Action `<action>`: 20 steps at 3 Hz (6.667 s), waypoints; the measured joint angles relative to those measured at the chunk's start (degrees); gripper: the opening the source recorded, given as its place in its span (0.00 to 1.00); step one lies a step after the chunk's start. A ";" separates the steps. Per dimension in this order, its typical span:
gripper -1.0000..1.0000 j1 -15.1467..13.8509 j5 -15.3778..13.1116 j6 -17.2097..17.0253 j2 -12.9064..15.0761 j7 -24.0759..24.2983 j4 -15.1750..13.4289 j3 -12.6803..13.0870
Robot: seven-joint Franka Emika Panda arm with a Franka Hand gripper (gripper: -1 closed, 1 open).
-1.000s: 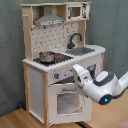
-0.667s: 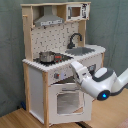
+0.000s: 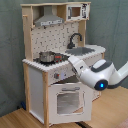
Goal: Play with the kitchen
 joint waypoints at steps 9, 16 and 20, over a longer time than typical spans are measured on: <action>1.00 -1.20 7.49 -0.04 41.86 -37.19 -16.13 -2.73; 1.00 5.97 14.21 23.45 53.70 -59.36 -20.37 -23.48; 1.00 15.77 14.21 28.02 61.02 -64.88 -20.14 -35.02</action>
